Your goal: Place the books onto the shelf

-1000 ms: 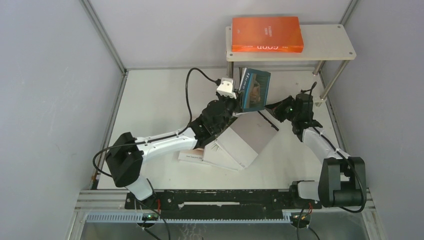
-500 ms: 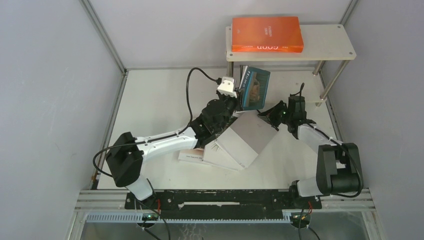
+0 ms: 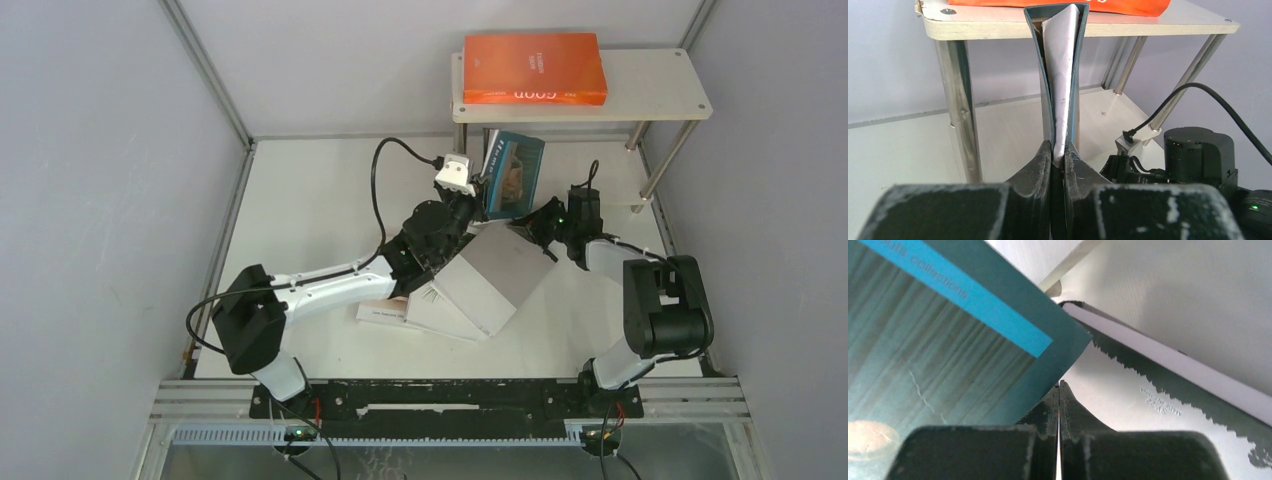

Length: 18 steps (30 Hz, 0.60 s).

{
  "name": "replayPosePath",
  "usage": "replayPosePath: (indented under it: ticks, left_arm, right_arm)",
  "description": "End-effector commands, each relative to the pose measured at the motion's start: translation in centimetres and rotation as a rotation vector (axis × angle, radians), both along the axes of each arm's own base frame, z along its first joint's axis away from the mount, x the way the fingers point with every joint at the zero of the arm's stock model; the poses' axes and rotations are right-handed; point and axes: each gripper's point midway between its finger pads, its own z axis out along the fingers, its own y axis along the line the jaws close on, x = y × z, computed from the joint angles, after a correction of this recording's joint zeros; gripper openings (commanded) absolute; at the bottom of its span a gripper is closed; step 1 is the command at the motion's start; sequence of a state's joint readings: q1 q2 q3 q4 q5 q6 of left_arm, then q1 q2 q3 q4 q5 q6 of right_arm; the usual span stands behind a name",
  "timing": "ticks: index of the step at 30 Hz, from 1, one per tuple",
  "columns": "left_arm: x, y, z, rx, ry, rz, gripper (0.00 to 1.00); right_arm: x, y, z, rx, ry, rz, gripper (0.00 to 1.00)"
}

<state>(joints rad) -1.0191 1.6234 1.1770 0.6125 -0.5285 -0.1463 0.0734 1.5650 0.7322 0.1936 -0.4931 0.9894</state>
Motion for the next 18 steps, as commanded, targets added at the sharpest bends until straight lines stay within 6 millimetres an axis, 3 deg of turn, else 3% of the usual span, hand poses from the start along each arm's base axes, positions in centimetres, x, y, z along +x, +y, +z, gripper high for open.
replayPosePath:
  ticks: [1, 7, 18]
  left_arm:
    - [-0.7, 0.3, 4.7, -0.108, -0.091, -0.005, 0.0]
    - [-0.9, 0.7, 3.1, -0.09, -0.088, 0.0, 0.0]
    - [-0.5, -0.1, -1.3, -0.002, -0.061, -0.007, 0.0]
  right_arm:
    - [3.3, -0.1, 3.1, 0.034, -0.13, -0.026, 0.0]
    - [5.4, -0.8, 3.4, 0.029, -0.151, -0.043, 0.0]
    - [8.6, -1.1, 1.5, 0.031, -0.126, -0.029, 0.0]
